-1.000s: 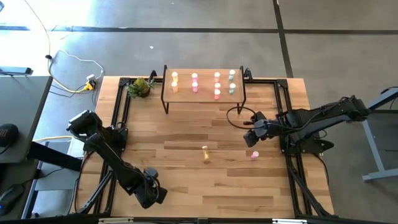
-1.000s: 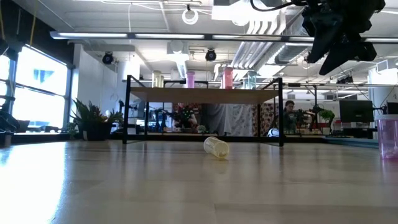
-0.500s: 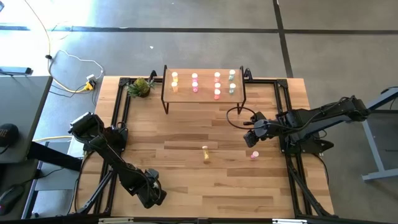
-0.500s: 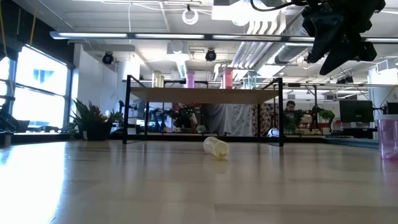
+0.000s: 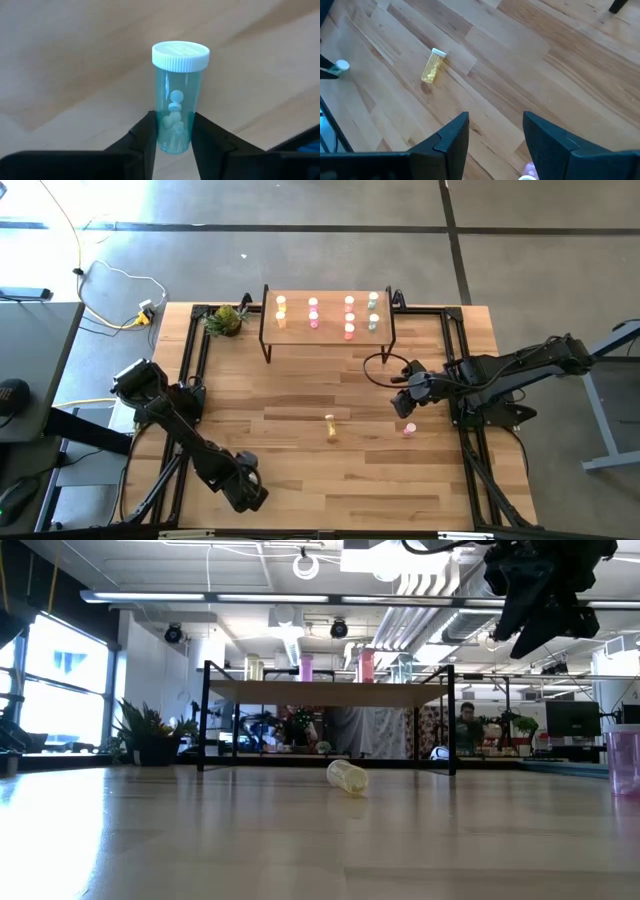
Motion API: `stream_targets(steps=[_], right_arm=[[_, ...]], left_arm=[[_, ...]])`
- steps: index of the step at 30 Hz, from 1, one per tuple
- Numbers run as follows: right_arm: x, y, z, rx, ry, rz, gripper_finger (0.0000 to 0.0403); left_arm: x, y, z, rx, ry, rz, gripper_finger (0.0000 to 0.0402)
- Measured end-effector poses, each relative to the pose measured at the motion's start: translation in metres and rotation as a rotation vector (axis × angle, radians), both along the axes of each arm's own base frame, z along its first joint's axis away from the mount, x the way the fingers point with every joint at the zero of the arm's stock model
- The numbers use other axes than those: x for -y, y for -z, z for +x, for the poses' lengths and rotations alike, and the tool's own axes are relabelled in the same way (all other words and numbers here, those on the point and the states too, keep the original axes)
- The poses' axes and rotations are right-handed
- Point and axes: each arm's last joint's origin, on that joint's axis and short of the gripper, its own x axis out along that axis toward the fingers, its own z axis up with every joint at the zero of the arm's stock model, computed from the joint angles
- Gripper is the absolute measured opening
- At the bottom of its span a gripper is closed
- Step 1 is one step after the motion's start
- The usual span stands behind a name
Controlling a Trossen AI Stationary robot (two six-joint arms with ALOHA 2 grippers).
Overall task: Pick and place medicine bottles onto shelf by color
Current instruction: Put the blue pill bottle on the shelf
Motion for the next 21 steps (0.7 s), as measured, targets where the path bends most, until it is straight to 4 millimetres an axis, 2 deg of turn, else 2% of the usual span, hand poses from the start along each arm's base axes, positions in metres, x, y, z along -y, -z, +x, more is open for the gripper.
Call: stream_targets(steps=[5, 10, 21], right_arm=[[-0.002, -0.003, 0.004, 0.038, -0.082, 0.007, 0.0177], [-0.005, -0.01, 0.013, 0.155, -0.196, -0.017, 0.0177], [0.005, -0.028, 0.029, 0.4, -0.433, -0.088, 0.0177]], left_arm=[[-0.001, -0.006, 0.006, 0.065, 0.01, -0.026, 0.0097], [-0.004, -0.009, 0.021, 0.184, 0.031, -0.046, 0.0096], [-0.04, -0.02, 0.065, 0.482, 0.067, 0.057, 0.0095]])
